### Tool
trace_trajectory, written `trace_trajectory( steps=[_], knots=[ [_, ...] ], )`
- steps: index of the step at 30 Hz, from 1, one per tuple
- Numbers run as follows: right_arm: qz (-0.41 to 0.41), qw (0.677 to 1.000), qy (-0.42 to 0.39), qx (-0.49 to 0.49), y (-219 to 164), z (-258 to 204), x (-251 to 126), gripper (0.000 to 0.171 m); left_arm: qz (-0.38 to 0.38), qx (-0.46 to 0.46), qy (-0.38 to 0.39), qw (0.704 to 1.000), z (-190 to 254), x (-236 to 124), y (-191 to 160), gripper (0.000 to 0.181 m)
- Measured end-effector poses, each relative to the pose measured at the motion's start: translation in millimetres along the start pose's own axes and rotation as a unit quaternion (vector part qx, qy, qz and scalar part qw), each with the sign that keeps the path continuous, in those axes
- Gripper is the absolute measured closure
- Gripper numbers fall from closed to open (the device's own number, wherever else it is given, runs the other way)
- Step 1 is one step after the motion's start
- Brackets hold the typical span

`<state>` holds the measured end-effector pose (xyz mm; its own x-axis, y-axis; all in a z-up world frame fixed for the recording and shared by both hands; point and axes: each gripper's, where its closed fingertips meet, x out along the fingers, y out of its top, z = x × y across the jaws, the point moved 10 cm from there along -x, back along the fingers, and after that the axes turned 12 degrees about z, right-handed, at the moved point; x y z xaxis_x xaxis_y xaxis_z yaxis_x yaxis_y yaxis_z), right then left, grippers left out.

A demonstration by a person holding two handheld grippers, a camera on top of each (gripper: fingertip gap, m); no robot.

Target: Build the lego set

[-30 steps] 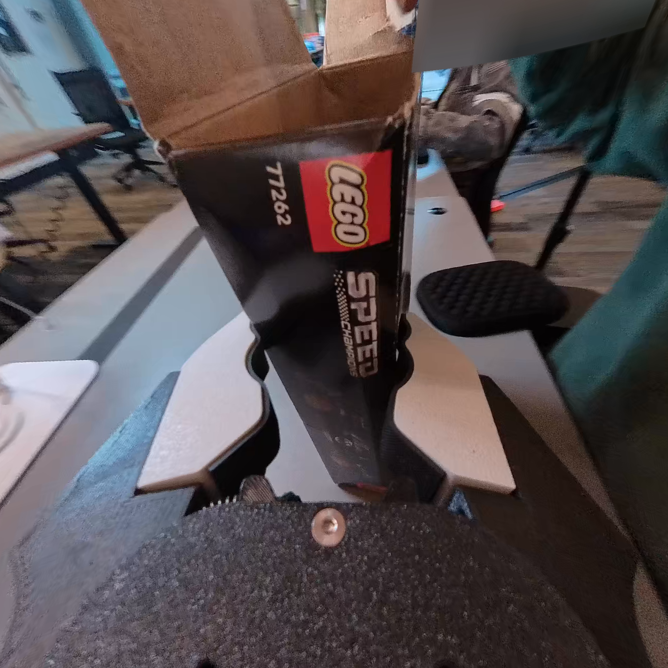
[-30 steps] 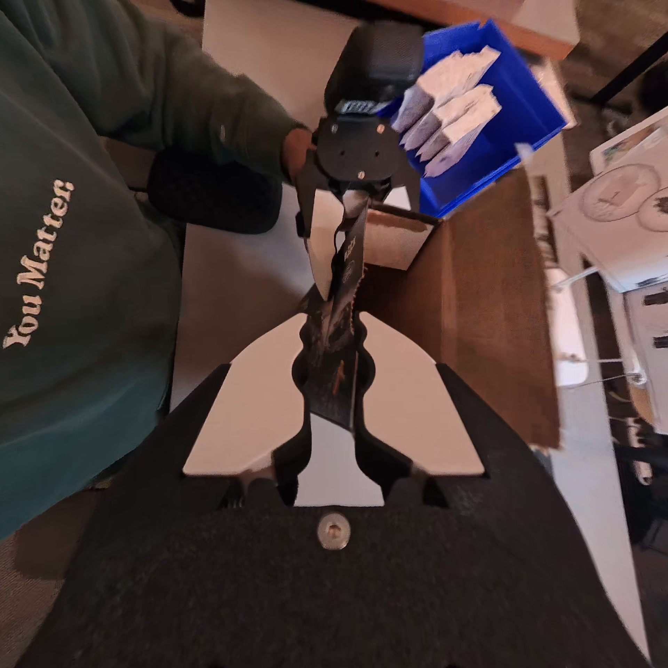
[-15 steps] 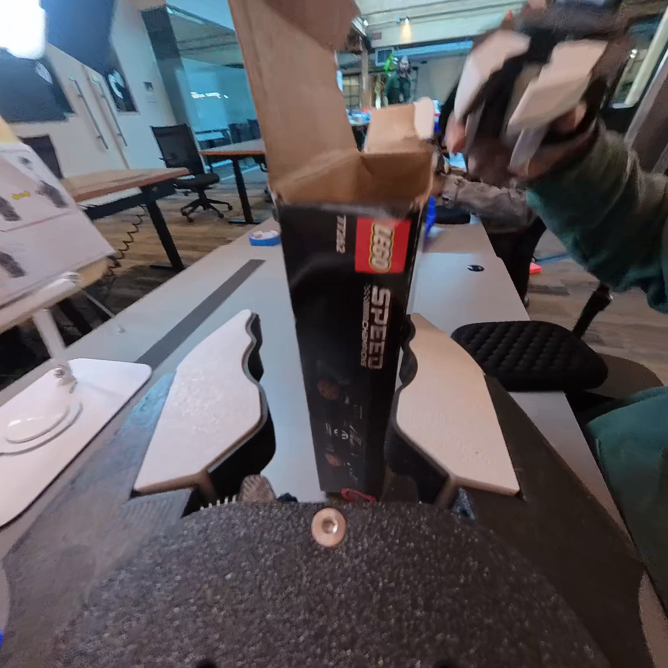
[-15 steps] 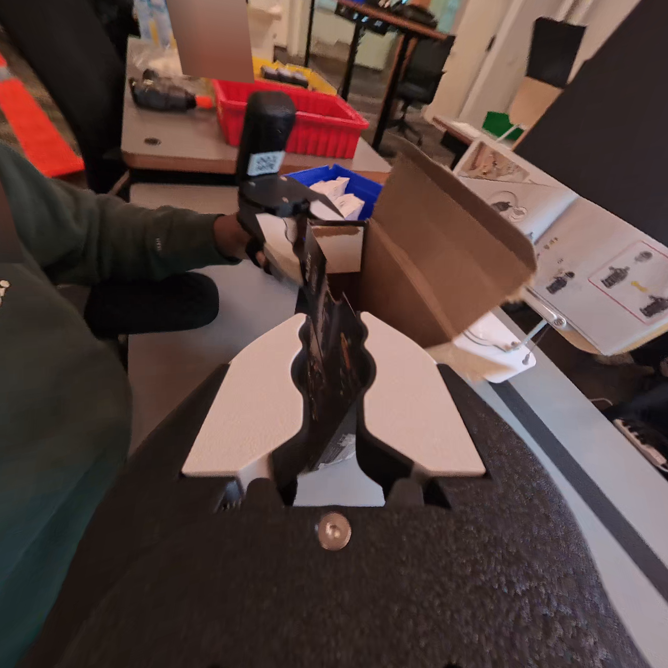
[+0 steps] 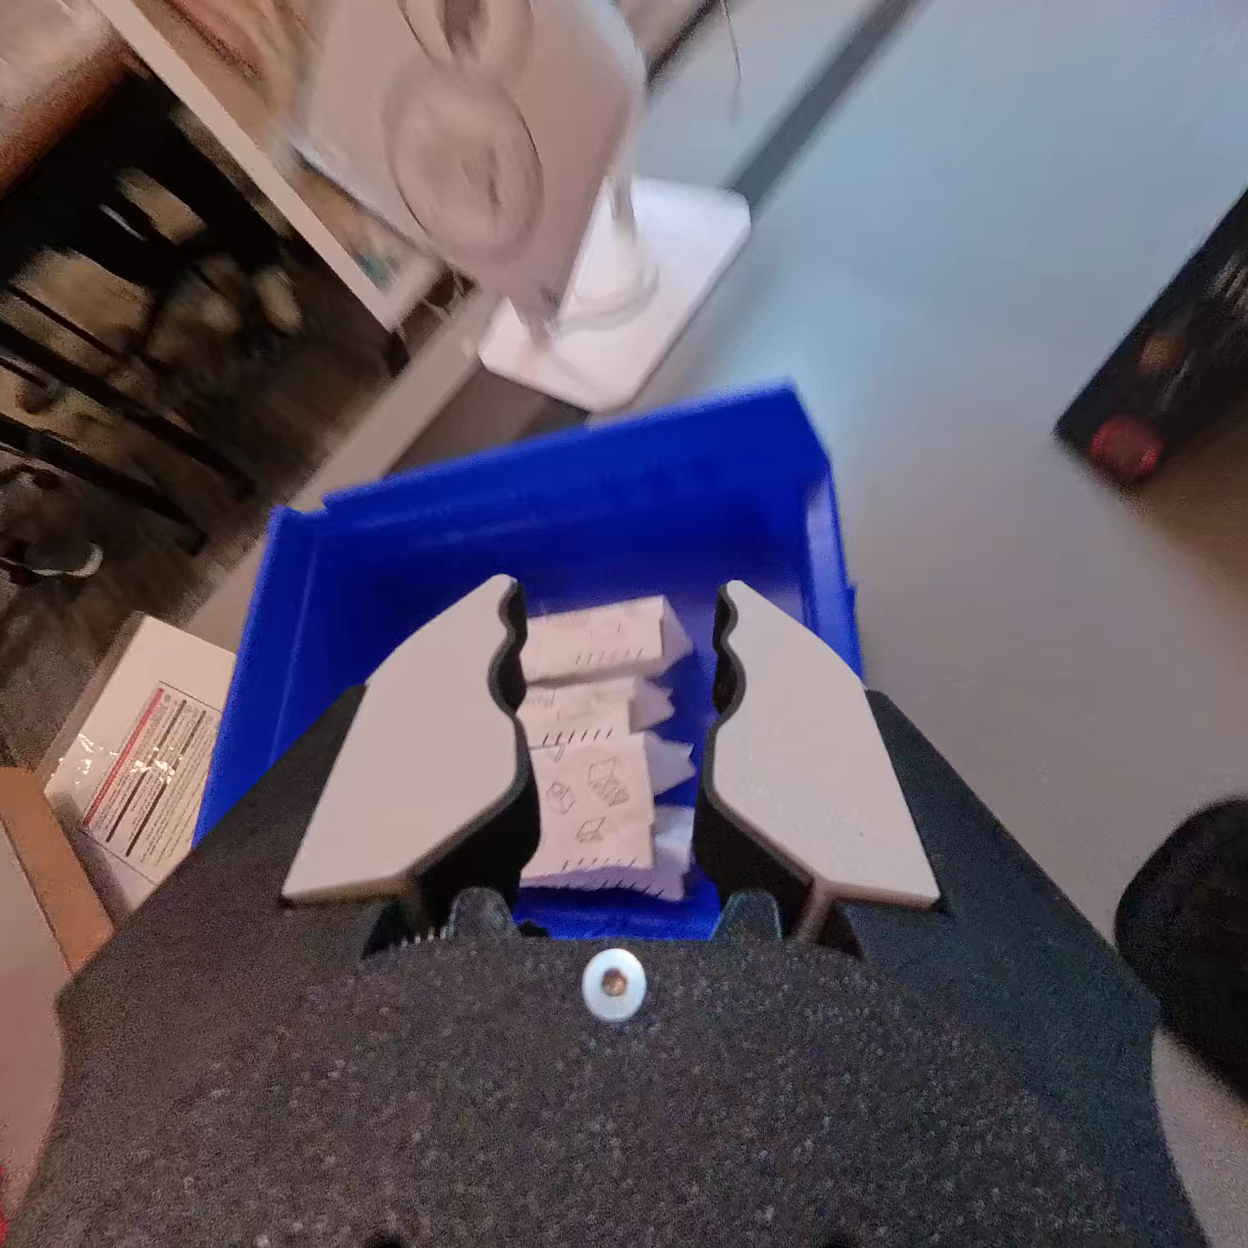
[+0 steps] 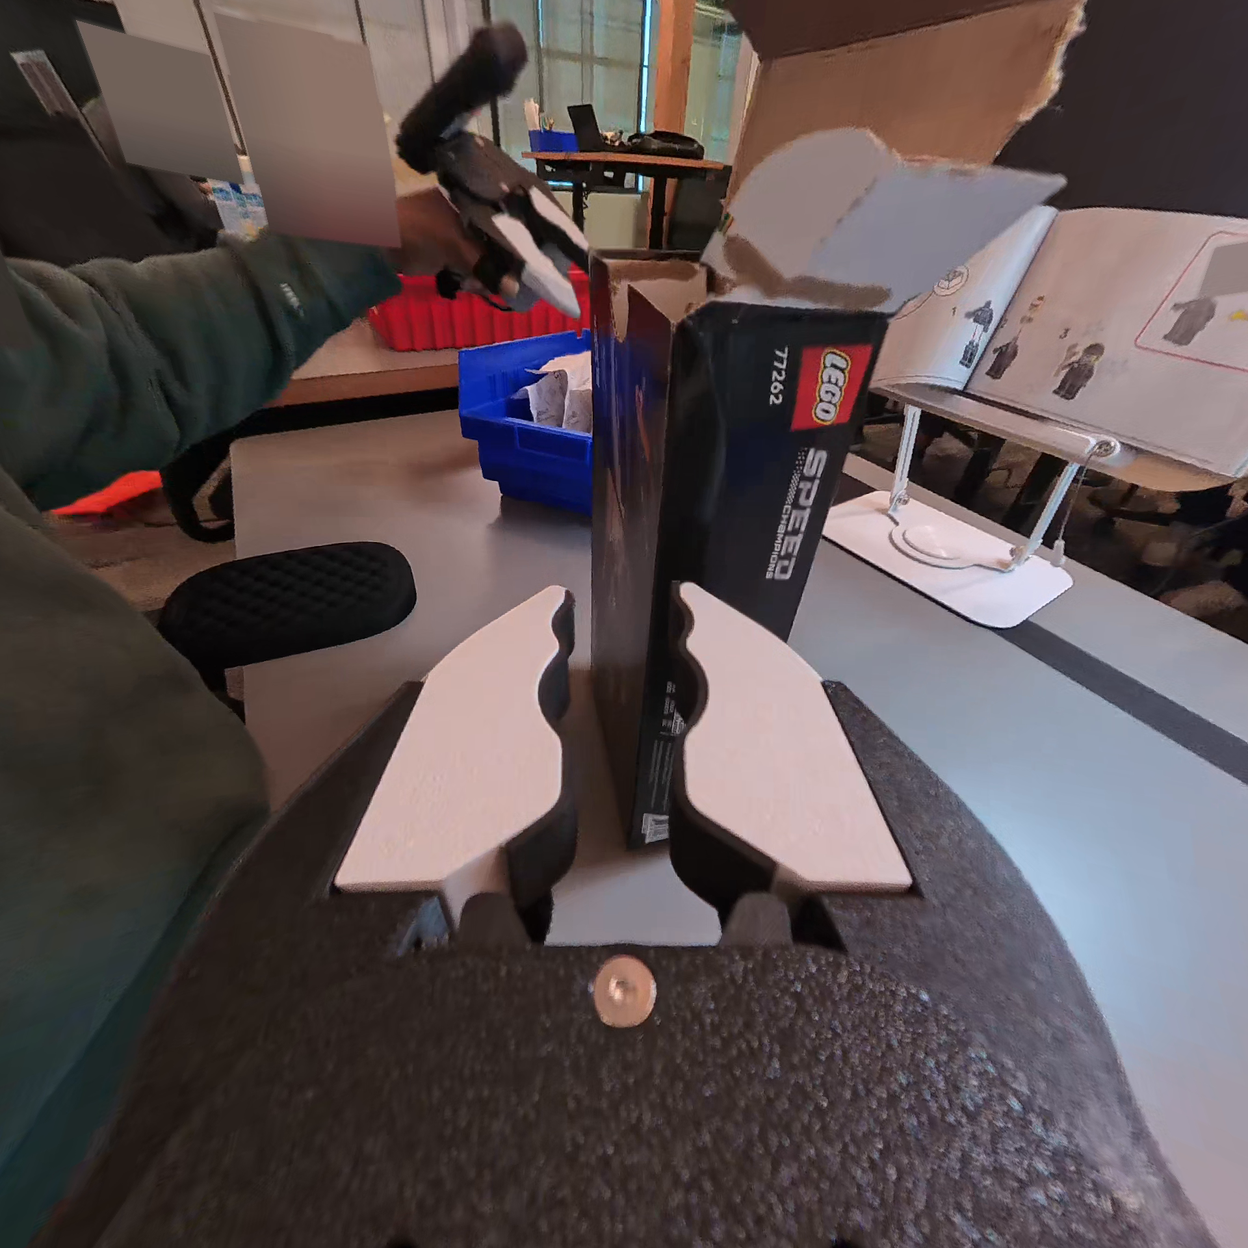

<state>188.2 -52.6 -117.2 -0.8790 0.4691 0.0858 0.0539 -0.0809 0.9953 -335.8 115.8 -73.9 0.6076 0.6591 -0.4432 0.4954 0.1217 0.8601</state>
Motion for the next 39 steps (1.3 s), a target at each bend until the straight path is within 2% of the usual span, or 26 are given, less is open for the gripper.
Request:
trace_trajectory(
  steps=[4, 8, 10, 12, 14, 17, 19, 22, 26, 30, 35, 39],
  knots=[
    [0.006, 1.0, -0.01, -0.004, 1, 1, -2, 0.144, -0.137, 0.04, -0.046, 0.989, -17, 38, -20, 0.124],
    [-0.003, 0.999, -0.028, -0.019, 1, 1, -6, 0.144, -0.225, -0.013, -0.102, 0.969, -16, 67, -22, 0.117],
    [-0.005, 0.999, -0.035, -0.017, -2, 1, -10, 0.144, -0.248, -0.005, -0.087, 0.965, -6, 74, -17, 0.119],
    [-0.007, 0.999, -0.045, -0.014, -7, 2, -15, 0.144, -0.266, 0.051, -0.069, 0.96, 9, 78, -16, 0.121],
    [-0.007, 0.999, -0.052, -0.003, -12, 5, -20, 0.144, -0.299, 0.141, -0.043, 0.943, 19, 85, -23, 0.123],
    [0.0, 0.999, -0.05, 0.018, -16, 9, -22, 0.145, -0.338, 0.25, 0.003, 0.907, 21, 94, -33, 0.146],
    [0.001, 0.999, -0.048, 0.015, -16, 7, -21, 0.145, -0.333, 0.283, 0.011, 0.9, 24, 95, -32, 0.158],
    [-0.005, 0.999, -0.043, 0.001, -17, 3, -19, 0.145, -0.283, 0.339, 0.041, 0.896, 27, 89, -24, 0.174],
    [0.007, 1.0, -0.023, 0.001, -13, -3, -17, 0.145, -0.191, 0.37, 0.086, 0.905, 29, 67, -10, 0.179],
    [0.025, 1.0, 0.016, -0.008, -4, -18, -6, 0.146, -0.062, 0.423, 0.132, 0.895, 42, 32, 9, 0.18],
    [0.033, 0.996, 0.083, -0.009, 5, -48, 23, 0.145, 0.098, 0.483, 0.148, 0.857, 96, -29, 41, 0.18],
    [0.032, 0.994, 0.108, 0.012, 8, -69, 55, 0.138, 0.2, 0.512, 0.097, 0.83, 162, -68, 59, 0.18]
  ],
)
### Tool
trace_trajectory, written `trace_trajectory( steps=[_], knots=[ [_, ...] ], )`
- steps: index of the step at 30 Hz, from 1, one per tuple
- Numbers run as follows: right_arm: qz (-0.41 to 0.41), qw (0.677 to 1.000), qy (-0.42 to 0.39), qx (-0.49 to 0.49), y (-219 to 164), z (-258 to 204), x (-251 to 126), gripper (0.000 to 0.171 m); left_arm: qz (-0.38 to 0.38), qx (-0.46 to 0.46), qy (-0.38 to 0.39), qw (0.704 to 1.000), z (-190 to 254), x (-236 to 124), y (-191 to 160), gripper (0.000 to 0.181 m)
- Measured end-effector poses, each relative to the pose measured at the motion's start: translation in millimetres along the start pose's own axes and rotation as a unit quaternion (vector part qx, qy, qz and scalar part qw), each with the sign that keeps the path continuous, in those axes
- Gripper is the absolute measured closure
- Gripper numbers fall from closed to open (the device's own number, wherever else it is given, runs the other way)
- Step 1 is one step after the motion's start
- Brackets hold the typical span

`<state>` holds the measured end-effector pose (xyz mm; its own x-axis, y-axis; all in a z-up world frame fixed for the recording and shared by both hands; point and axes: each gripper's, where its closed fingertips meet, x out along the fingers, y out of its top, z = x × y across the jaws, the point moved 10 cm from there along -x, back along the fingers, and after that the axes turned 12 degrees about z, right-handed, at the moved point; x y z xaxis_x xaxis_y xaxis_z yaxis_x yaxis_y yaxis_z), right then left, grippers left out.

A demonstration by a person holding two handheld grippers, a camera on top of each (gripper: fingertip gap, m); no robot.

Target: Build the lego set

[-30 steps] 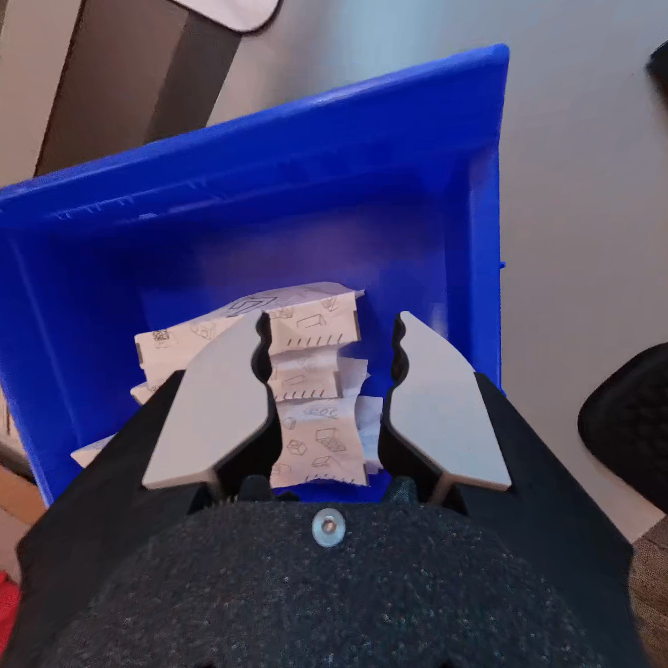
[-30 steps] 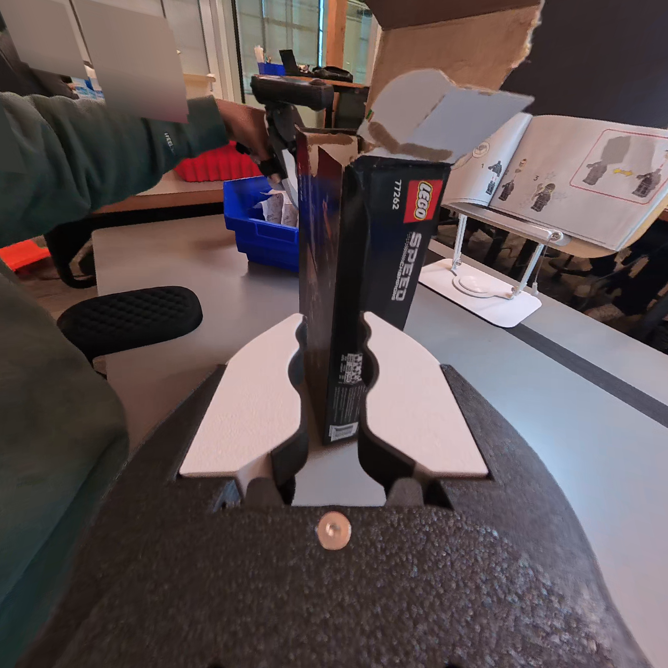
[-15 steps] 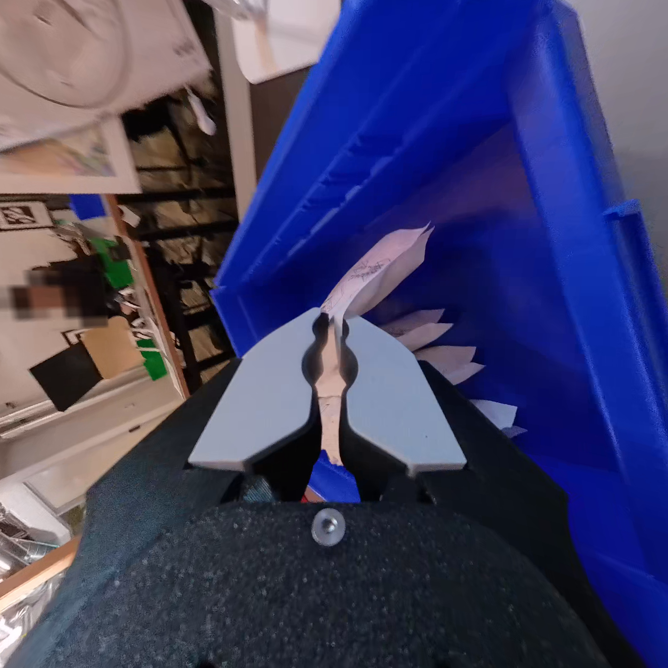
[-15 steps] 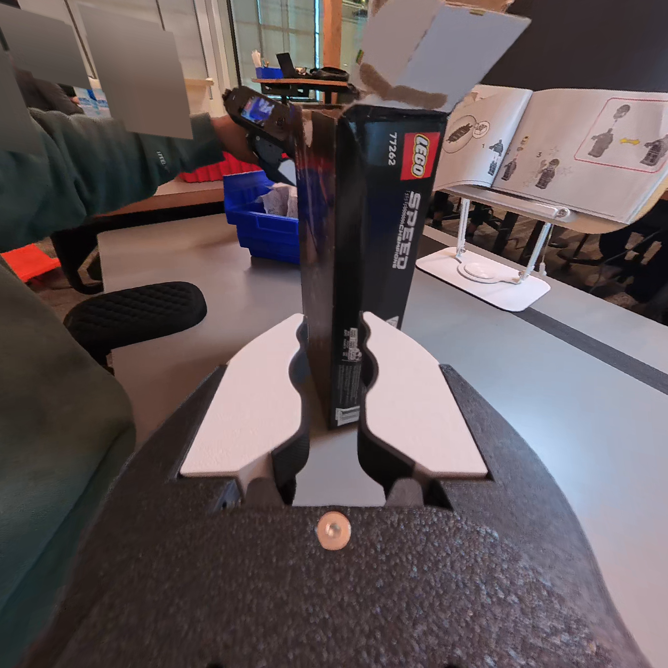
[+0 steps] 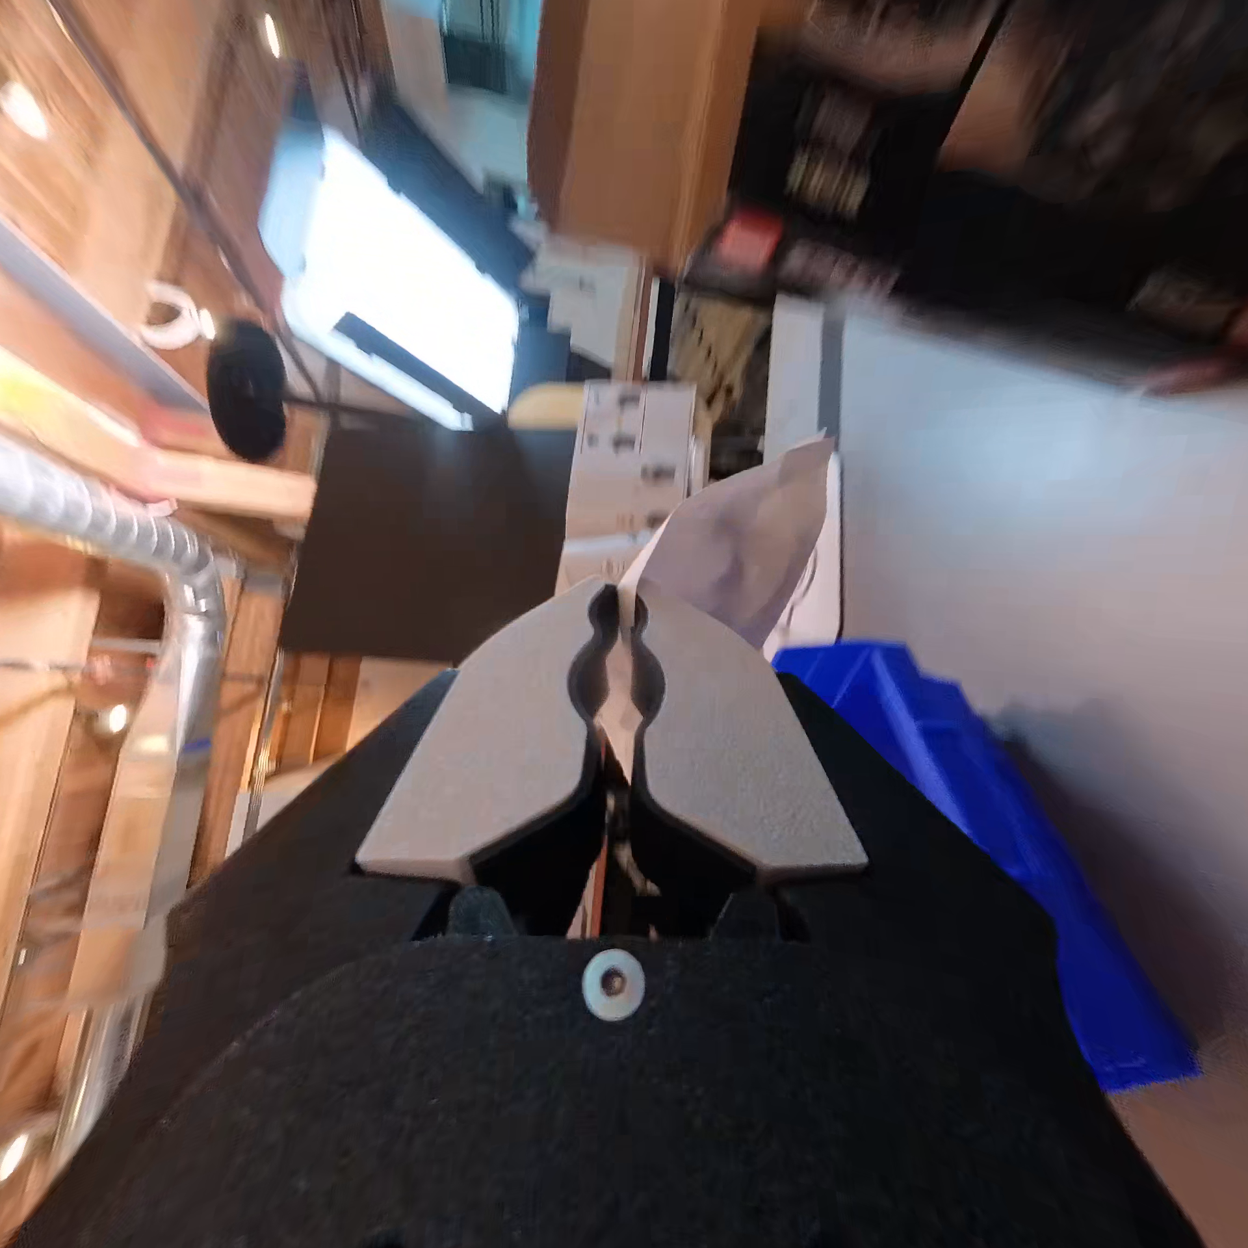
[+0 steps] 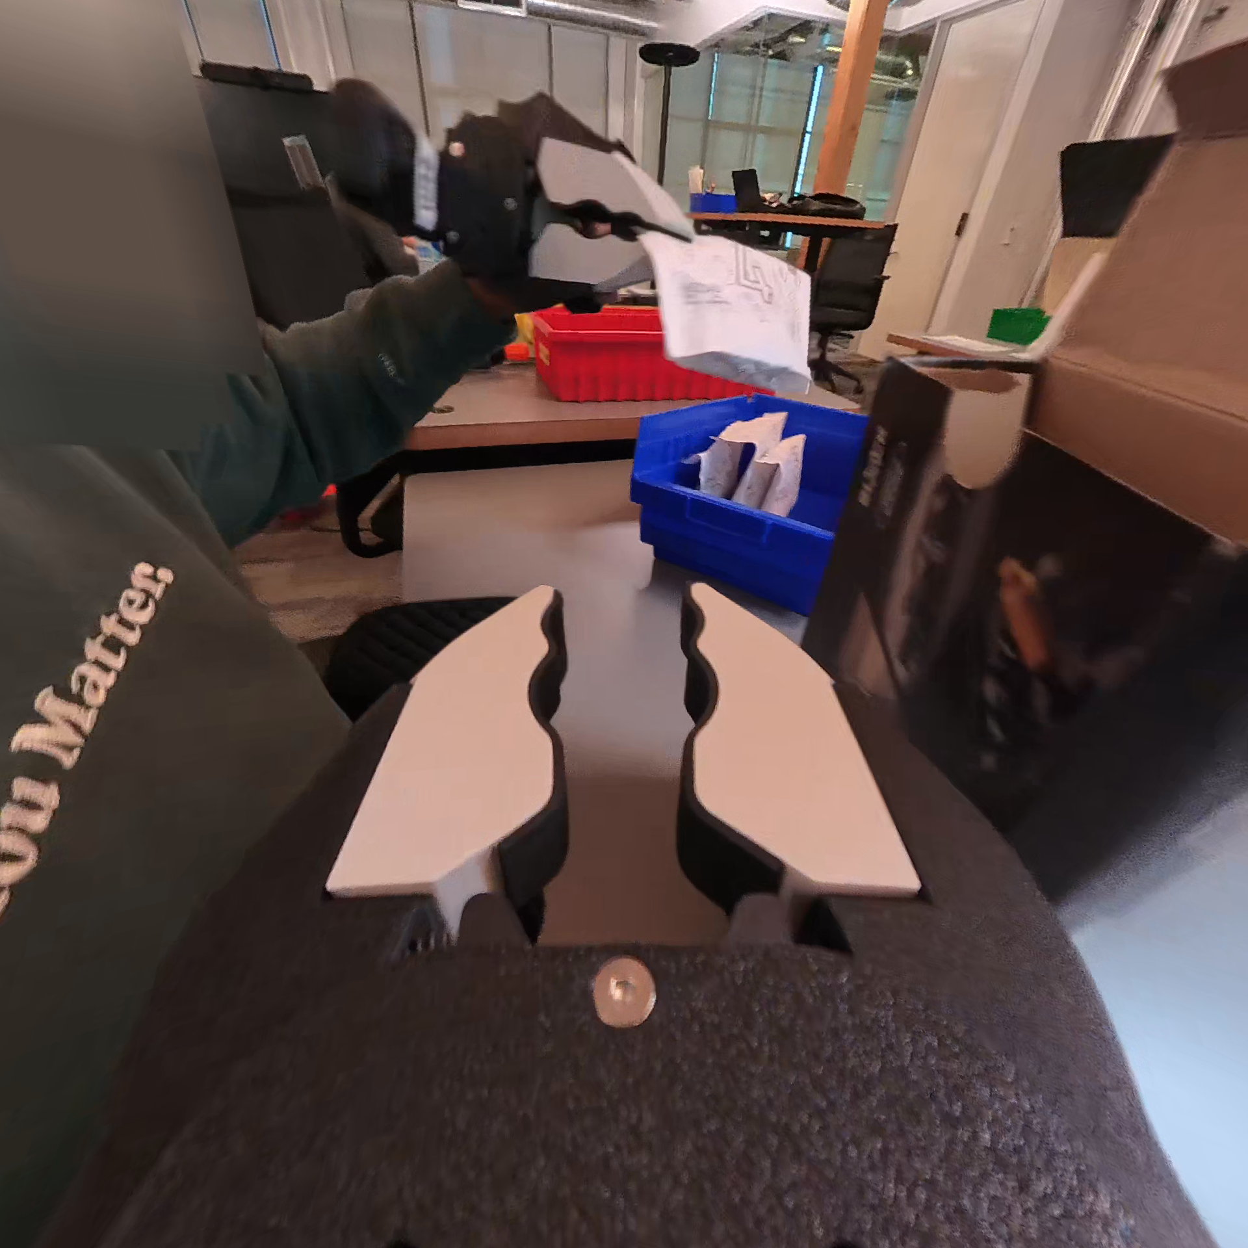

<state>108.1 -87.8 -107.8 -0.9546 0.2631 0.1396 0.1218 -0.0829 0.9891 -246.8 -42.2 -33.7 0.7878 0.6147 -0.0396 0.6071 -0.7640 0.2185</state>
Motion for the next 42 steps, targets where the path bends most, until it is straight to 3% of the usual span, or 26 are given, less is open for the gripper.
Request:
trace_trajectory(
  steps=[6, 11, 14, 17, 19, 20, 21, 25, 27, 30, 32, 39, 42],
  knots=[
    [0.0, 0.992, 0.076, 0.101, -3, -9, 36, 0.112, 0.194, -0.029, -0.046, 0.979, 21, -24, 97, 0.18],
    [-0.001, 0.956, 0.183, 0.23, -21, -17, 40, 0.088, 0.319, -0.077, -0.07, 0.942, 34, -31, 135, 0.18],
    [0.018, 0.917, 0.235, 0.321, -35, -20, 36, 0.087, 0.379, -0.11, -0.085, 0.915, 43, -27, 147, 0.18],
    [0.024, 0.89, 0.267, 0.368, -52, -27, 37, 0.09, 0.43, -0.151, -0.096, 0.885, 53, -16, 153, 0.18],
    [0.065, 0.862, 0.314, 0.393, -54, -35, 36, 0.111, 0.441, -0.166, -0.096, 0.877, 60, -5, 154, 0.18],
    [0.093, 0.855, 0.326, 0.392, -52, -36, 33, 0.133, 0.444, -0.178, -0.097, 0.873, 64, 1, 153, 0.18],
    [0.11, 0.856, 0.324, 0.387, -51, -34, 29, 0.151, 0.451, -0.199, -0.094, 0.865, 65, 6, 151, 0.179],
    [0.13, 0.907, 0.247, 0.315, -45, -19, 5, 0.161, 0.419, -0.355, -0.108, 0.828, 69, 28, 124, 0.172],
    [0.113, 0.94, 0.197, 0.253, -40, -15, -10, 0.161, 0.412, -0.465, -0.122, 0.774, 73, 35, 104, 0.158],
    [0.096, 0.964, 0.147, 0.2, -36, -9, -25, 0.161, 0.386, -0.595, -0.162, 0.686, 85, 48, 82, 0.135],
    [0.072, 0.976, 0.123, 0.163, -37, -6, -29, 0.161, 0.369, -0.636, -0.172, 0.656, 94, 56, 77, 0.129],
    [0.028, 0.988, 0.069, 0.132, -39, 5, -39, 0.161, 0.306, -0.645, -0.179, 0.677, 107, 57, 68, 0.122],
    [0.009, 0.987, 0.076, 0.138, -44, 6, -39, 0.161, 0.27, -0.625, -0.182, 0.71, 113, 53, 65, 0.12]
  ],
)
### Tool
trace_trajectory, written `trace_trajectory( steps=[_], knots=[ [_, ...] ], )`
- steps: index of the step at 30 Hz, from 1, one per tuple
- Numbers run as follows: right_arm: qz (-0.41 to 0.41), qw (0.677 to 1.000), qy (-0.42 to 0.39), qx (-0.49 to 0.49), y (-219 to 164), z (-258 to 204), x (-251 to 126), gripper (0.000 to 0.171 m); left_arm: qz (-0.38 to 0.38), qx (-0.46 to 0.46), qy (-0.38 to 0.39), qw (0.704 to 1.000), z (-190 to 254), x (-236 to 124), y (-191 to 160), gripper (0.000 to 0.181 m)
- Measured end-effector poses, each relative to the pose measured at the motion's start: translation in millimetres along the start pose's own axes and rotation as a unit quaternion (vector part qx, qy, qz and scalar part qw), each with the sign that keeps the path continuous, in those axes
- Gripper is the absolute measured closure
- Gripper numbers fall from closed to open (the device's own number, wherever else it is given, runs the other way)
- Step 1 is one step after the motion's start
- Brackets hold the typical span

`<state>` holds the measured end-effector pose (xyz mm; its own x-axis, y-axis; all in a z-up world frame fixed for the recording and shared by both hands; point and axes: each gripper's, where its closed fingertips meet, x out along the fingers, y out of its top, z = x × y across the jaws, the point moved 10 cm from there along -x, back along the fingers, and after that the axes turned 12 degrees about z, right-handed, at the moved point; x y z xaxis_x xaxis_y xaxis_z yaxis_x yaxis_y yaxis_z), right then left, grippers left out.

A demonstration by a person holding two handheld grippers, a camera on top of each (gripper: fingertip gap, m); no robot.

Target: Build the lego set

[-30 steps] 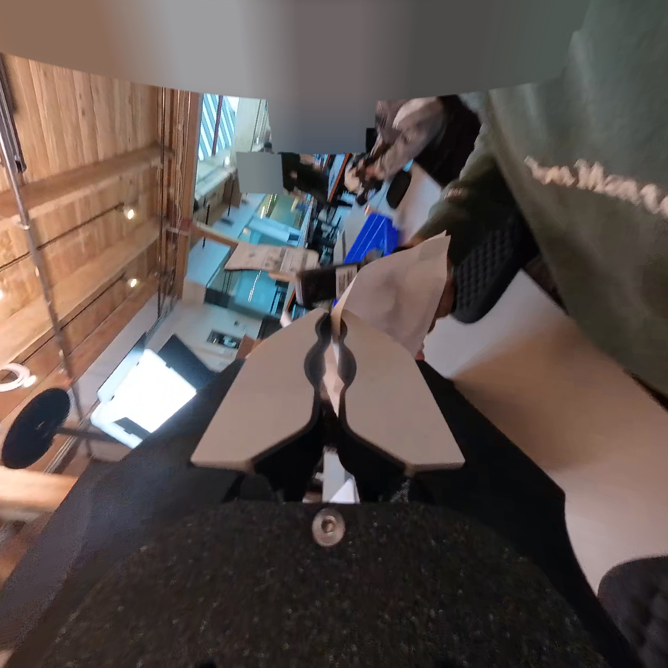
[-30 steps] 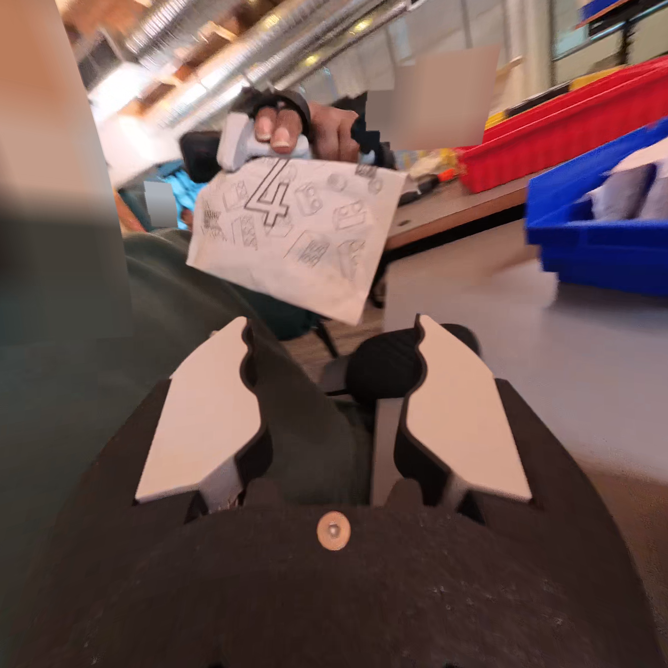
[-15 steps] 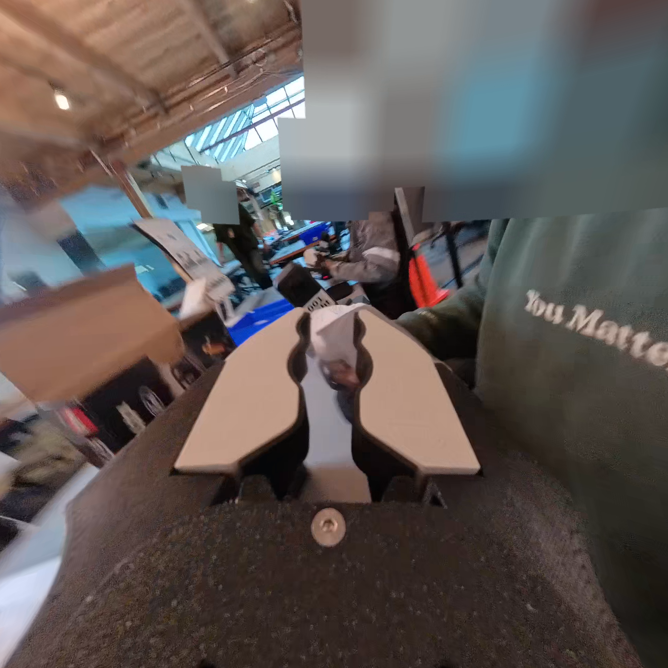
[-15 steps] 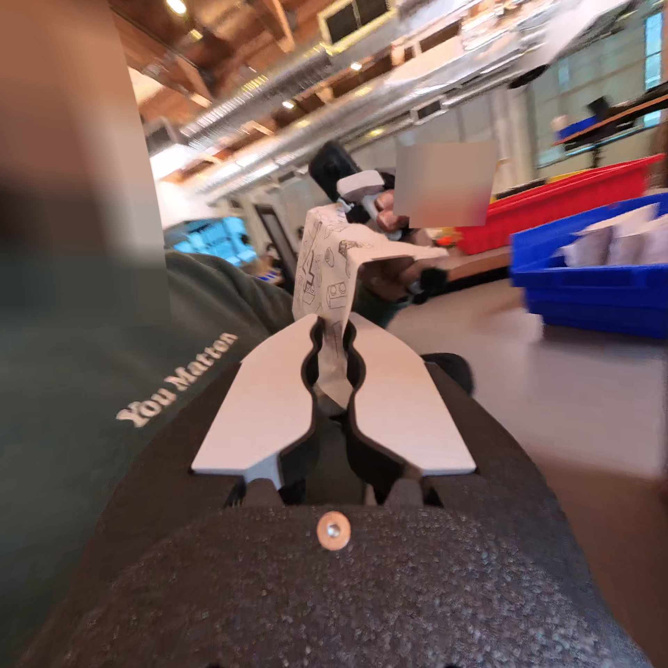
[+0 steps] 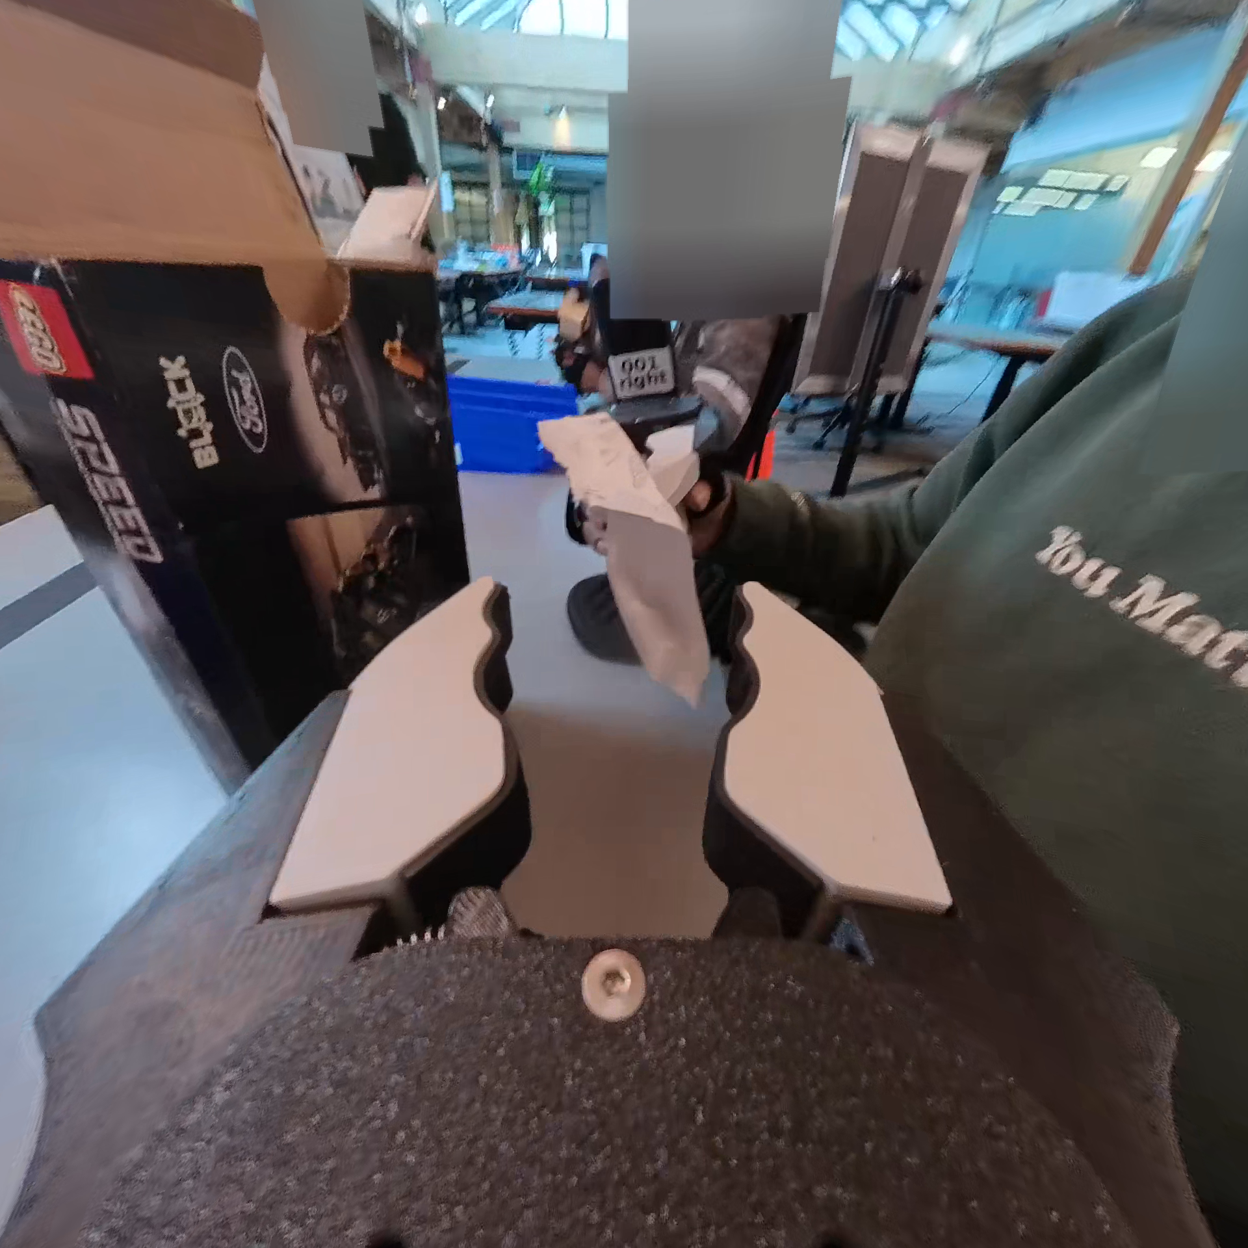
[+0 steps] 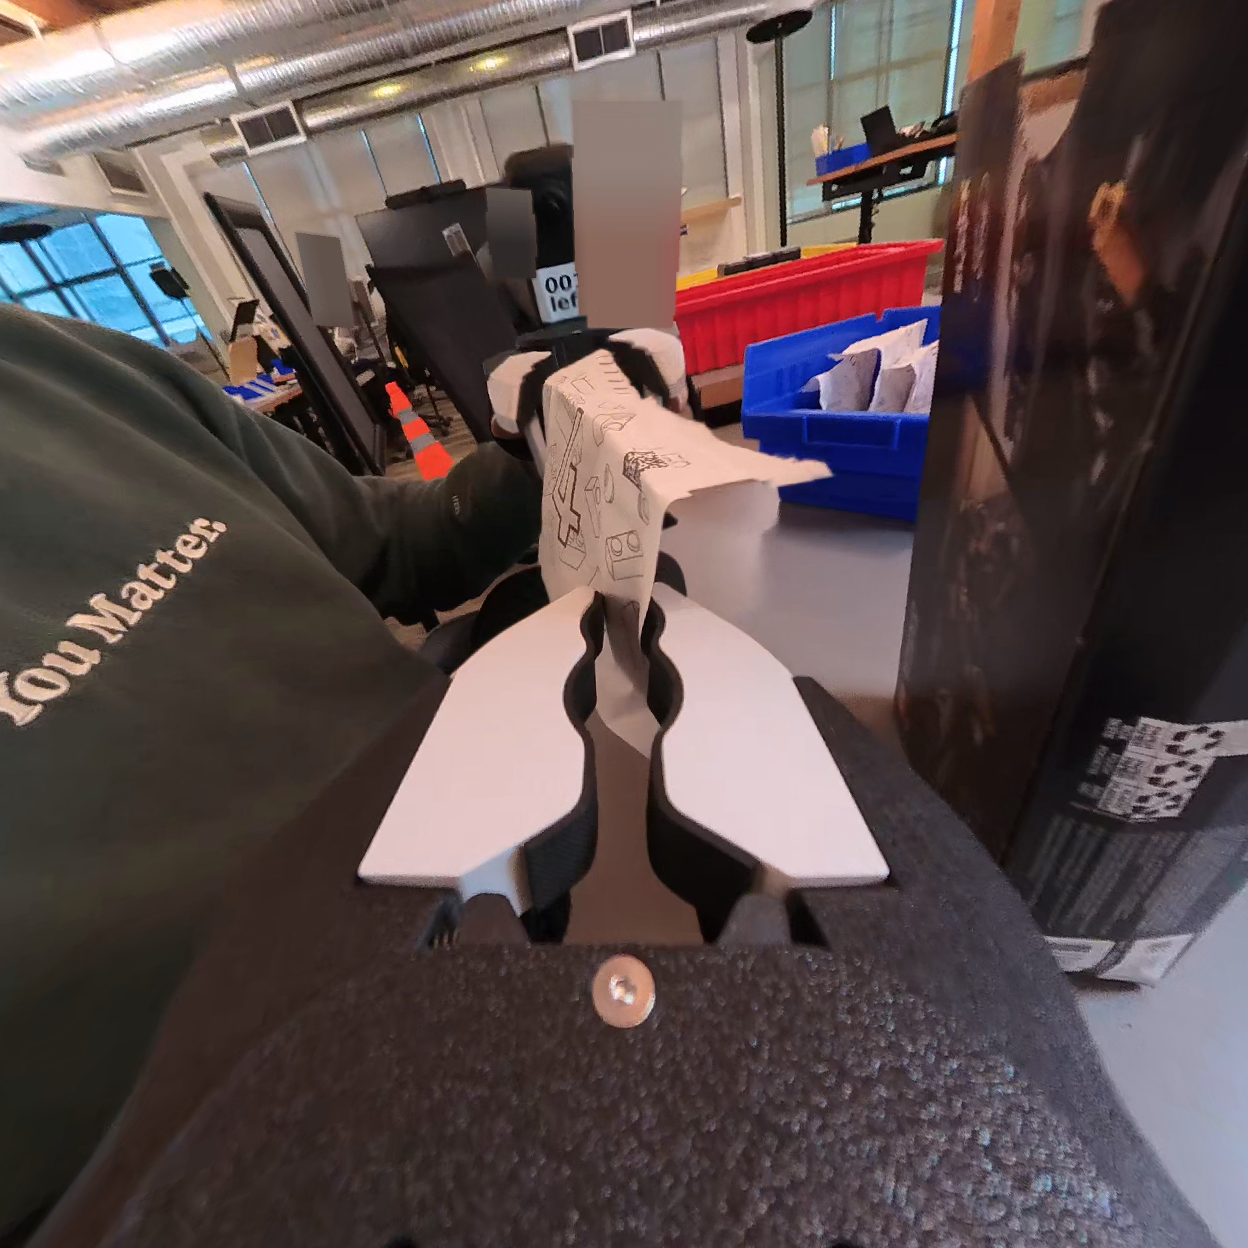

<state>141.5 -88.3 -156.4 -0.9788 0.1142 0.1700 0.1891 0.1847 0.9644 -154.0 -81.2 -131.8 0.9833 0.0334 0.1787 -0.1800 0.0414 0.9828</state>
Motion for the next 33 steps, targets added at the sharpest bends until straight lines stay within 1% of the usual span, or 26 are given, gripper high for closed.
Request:
trace_trajectory(
  steps=[3, 5, 6, 8, 9, 10, 13, 16, 18, 20, 21, 22, 23, 28, 33],
  knots=[
    [-0.042, 0.999, -0.009, -0.01, -9, 1, 11, 0.161, -0.055, 0.036, 0.007, 0.998, 5, 7, -9, 0.115],
    [-0.058, 0.998, -0.009, 0.0, -15, 3, 19, 0.161, -0.088, 0.064, 0.016, 0.994, 7, 12, -16, 0.118],
    [-0.061, 0.998, -0.01, 0.005, -17, 4, 22, 0.161, -0.116, 0.08, 0.025, 0.99, 7, 14, -20, 0.126],
    [-0.062, 0.998, -0.017, 0.015, -18, 8, 24, 0.162, -0.164, 0.109, 0.037, 0.98, 6, 14, -28, 0.149],
    [-0.062, 0.998, -0.024, 0.018, -18, 10, 24, 0.162, -0.171, 0.109, 0.035, 0.979, 7, 13, -30, 0.171],
    [-0.059, 0.998, -0.03, 0.02, -18, 11, 24, 0.162, -0.167, 0.1, 0.037, 0.98, 6, 13, -31, 0.178],
    [-0.052, 0.995, -0.085, 0.004, -18, 11, 25, 0.16, -0.142, 0.029, 0.061, 0.988, -3, 12, -34, 0.179],
    [-0.045, 0.983, -0.163, -0.077, -17, 1, 27, 0.158, -0.096, -0.059, 0.077, 0.991, -17, 5, -37, 0.18],
    [-0.04, 0.967, -0.227, -0.105, -16, -8, 26, 0.16, -0.074, -0.1, 0.085, 0.989, -22, 2, -38, 0.18],
    [-0.033, 0.944, -0.299, -0.136, -13, -18, 22, 0.161, -0.052, -0.138, 0.087, 0.985, -25, -2, -38, 0.18],
    [-0.034, 0.931, -0.327, -0.156, -12, -25, 20, 0.161, -0.042, -0.151, 0.095, 0.983, -27, -5, -36, 0.18],
    [-0.039, 0.924, -0.342, -0.169, -12, -32, 22, 0.165, -0.035, -0.158, 0.1, 0.982, -28, -7, -35, 0.18],
    [-0.044, 0.92, -0.35, -0.172, -13, -38, 27, 0.171, -0.034, -0.161, 0.106, 0.981, -29, -8, -33, 0.18],
    [-0.069, 0.917, -0.359, -0.162, -26, -49, 67, 0.171, -0.03, -0.181, 0.12, 0.976, -31, -3, -26, 0.18],
    [-0.073, 0.922, -0.353, -0.143, -29, -47, 83, 0.171, -0.032, -0.188, 0.136, 0.972, -33, 2, -21, 0.18]
  ],
)
